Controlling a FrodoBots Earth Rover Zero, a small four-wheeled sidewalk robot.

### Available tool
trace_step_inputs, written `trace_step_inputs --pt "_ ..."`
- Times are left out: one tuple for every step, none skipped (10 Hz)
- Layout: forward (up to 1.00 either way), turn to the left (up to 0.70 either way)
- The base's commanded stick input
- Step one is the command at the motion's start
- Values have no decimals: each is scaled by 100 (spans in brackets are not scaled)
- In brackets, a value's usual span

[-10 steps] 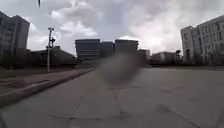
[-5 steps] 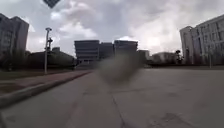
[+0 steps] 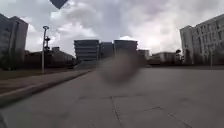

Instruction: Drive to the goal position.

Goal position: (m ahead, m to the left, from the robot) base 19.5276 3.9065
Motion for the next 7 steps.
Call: trace_step_inputs --pt "70 0" --pt "70 0" --pt "70 -2" --pt "70 -13" --pt "70 -20" --pt "70 -17" --pt "70 -5"
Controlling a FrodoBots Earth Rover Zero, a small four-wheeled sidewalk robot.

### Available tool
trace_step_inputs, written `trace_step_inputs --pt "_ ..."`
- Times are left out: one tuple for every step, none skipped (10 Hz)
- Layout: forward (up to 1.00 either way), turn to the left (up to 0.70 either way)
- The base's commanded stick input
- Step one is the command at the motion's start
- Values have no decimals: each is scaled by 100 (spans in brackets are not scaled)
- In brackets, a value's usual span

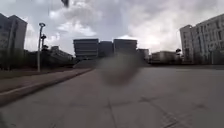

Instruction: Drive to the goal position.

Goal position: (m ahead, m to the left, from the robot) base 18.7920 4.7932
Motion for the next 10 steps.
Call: trace_step_inputs --pt "70 0" --pt "70 0" --pt "70 0" --pt "70 0" --pt "70 0" --pt "70 0" --pt "70 0" --pt "70 0" --pt "70 0" --pt "70 0"
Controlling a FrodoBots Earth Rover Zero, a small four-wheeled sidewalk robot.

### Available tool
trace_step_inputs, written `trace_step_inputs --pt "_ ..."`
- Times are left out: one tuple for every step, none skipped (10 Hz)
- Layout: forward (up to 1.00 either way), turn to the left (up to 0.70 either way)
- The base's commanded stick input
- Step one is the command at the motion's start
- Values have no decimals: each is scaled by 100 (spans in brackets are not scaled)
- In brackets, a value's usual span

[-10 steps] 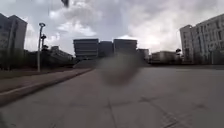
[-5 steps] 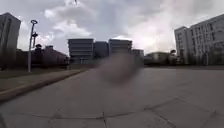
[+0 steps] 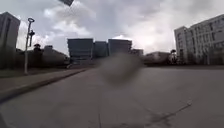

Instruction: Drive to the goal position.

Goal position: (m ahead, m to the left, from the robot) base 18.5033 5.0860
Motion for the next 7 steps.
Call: trace_step_inputs --pt "70 0" --pt "70 0" --pt "70 0" --pt "70 0" --pt "70 0" --pt "70 0" --pt "70 0"
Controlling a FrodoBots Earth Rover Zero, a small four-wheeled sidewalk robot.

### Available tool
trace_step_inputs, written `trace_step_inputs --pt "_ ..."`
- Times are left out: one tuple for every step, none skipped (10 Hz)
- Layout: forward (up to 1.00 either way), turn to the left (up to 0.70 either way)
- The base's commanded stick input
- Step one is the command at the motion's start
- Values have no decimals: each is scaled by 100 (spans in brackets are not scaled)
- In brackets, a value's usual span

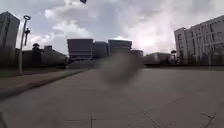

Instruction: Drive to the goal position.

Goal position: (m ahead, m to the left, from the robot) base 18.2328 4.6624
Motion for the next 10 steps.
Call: trace_step_inputs --pt "70 0" --pt "70 0" --pt "70 0" --pt "70 0" --pt "70 0" --pt "70 0" --pt "70 0" --pt "70 0" --pt "70 0" --pt "70 0"
